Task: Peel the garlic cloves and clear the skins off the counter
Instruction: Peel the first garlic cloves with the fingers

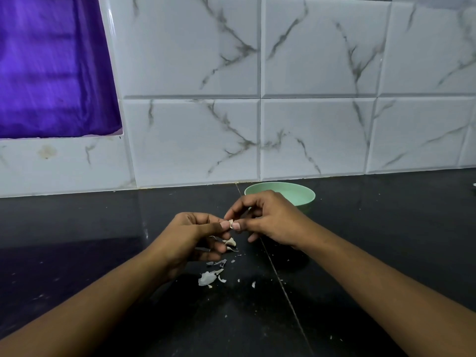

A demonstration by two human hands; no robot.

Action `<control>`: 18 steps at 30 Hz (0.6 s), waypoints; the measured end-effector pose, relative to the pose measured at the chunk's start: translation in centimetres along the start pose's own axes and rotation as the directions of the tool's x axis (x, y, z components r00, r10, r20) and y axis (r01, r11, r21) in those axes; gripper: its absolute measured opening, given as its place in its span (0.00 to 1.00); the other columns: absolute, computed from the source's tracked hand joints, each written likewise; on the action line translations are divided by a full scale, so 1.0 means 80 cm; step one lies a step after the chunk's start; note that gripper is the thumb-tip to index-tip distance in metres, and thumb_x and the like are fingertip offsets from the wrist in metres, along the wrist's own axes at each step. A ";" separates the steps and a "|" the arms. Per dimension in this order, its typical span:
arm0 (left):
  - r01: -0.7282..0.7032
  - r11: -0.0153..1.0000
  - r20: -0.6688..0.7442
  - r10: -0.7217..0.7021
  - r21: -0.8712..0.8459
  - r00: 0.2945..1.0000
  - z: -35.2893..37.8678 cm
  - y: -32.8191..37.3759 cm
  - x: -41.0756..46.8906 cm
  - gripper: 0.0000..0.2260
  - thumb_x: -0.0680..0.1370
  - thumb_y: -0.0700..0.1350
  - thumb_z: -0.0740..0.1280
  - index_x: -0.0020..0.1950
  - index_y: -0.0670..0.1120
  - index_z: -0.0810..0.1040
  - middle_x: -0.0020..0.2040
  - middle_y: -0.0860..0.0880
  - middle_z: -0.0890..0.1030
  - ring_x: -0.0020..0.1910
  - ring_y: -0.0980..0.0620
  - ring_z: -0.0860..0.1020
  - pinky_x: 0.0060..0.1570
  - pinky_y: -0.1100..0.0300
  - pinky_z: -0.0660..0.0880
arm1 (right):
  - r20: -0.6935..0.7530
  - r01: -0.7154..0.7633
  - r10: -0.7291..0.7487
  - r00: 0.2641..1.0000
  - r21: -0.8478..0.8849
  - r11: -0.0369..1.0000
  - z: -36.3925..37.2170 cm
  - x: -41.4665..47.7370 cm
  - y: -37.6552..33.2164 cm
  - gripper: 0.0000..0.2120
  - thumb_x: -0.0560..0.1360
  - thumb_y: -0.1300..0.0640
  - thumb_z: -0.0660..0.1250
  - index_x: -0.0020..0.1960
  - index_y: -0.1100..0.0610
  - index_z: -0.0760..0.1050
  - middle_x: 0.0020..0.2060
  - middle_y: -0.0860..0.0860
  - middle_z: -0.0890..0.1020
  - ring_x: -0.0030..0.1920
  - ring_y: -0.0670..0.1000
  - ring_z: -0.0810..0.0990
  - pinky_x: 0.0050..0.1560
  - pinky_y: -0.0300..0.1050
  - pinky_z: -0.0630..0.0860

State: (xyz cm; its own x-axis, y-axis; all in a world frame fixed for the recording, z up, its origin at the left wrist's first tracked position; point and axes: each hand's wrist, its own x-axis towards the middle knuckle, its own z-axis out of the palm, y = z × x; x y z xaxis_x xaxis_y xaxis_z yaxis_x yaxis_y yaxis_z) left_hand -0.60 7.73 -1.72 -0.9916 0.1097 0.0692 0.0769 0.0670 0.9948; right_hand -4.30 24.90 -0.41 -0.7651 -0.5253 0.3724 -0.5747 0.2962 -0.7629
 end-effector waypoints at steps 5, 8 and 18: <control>-0.009 1.000 0.015 0.009 0.002 1.000 0.001 0.000 0.000 0.05 0.76 0.40 0.66 0.41 0.41 0.79 0.33 0.48 0.81 0.27 0.54 0.78 0.27 0.62 0.76 | -0.017 0.016 -0.016 1.000 -0.004 1.000 -0.005 0.000 -0.003 0.08 0.71 0.65 0.72 0.42 0.52 0.81 0.39 0.52 0.83 0.40 0.46 0.82 0.37 0.42 0.79; -0.007 1.000 0.038 0.007 0.002 0.999 0.000 0.000 -0.001 0.07 0.78 0.41 0.64 0.41 0.42 0.78 0.35 0.48 0.80 0.27 0.52 0.78 0.27 0.60 0.77 | -0.024 0.020 -0.020 1.000 0.016 1.000 -0.004 0.000 -0.001 0.07 0.71 0.65 0.73 0.41 0.53 0.81 0.40 0.53 0.84 0.41 0.47 0.82 0.38 0.43 0.80; -0.088 0.928 0.106 0.053 0.361 0.993 -0.010 0.005 -0.002 0.12 0.81 0.46 0.61 0.40 0.43 0.76 0.31 0.52 0.79 0.27 0.52 0.77 0.23 0.64 0.67 | -0.049 -0.016 0.021 0.999 0.088 0.996 -0.005 0.001 0.000 0.07 0.70 0.66 0.73 0.41 0.55 0.80 0.36 0.50 0.82 0.40 0.48 0.81 0.41 0.46 0.80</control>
State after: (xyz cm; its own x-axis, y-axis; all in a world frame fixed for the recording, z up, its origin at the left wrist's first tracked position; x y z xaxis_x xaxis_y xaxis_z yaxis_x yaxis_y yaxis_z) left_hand -0.49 6.93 -1.24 -0.9694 0.2178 0.1133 0.1963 0.4107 0.8904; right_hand -4.49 25.16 -0.15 -0.7901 -0.4791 0.3822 -0.5344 0.2330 -0.8125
